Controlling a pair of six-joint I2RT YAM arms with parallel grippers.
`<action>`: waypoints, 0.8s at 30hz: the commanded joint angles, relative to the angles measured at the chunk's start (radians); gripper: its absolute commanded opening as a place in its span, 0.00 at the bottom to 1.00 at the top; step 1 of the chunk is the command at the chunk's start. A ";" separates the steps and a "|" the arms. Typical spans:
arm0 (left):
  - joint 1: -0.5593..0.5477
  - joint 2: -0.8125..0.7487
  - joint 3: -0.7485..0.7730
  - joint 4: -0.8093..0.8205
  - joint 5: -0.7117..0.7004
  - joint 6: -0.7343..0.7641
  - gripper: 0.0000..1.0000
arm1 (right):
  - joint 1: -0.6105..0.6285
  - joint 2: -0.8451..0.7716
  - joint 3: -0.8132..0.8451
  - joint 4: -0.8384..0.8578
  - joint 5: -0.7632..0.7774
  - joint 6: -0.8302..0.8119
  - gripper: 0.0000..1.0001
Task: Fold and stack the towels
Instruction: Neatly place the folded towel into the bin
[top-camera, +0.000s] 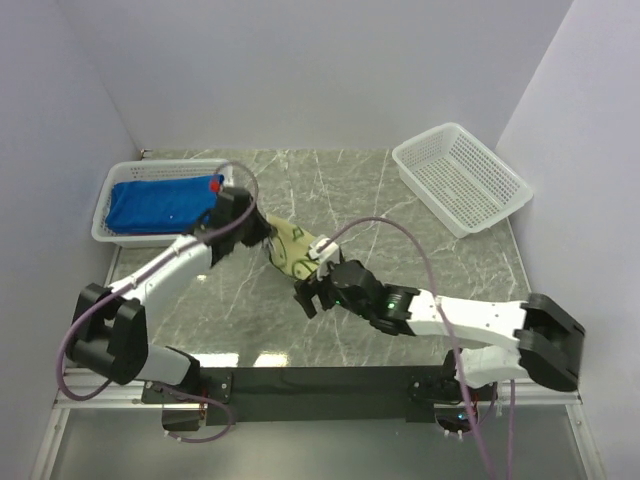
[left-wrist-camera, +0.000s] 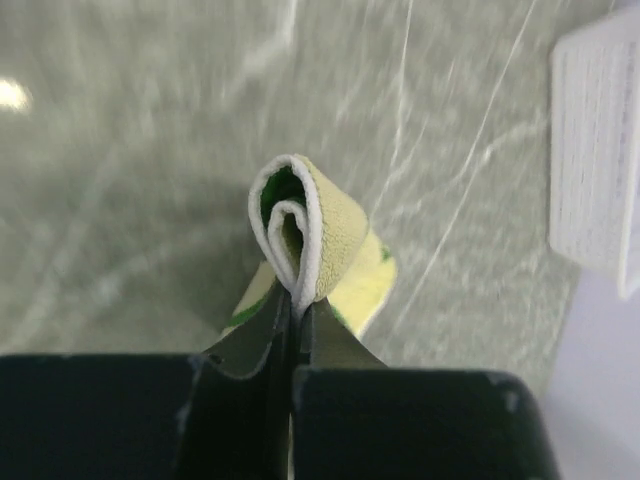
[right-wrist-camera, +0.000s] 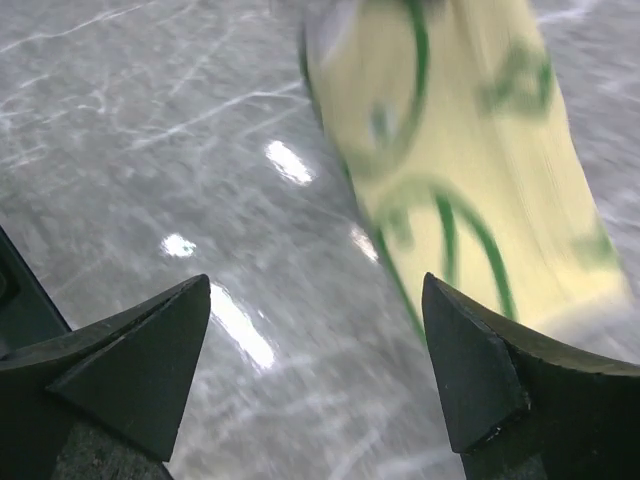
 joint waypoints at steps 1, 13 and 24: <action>0.085 0.047 0.211 -0.245 -0.072 0.234 0.01 | -0.004 -0.118 -0.042 -0.129 0.105 0.011 0.93; 0.278 0.328 0.888 -0.661 -0.213 0.584 0.01 | -0.005 -0.295 -0.085 -0.298 0.135 0.061 0.96; 0.395 0.465 1.175 -0.791 -0.373 0.783 0.01 | -0.005 -0.189 0.027 -0.396 0.132 0.025 0.96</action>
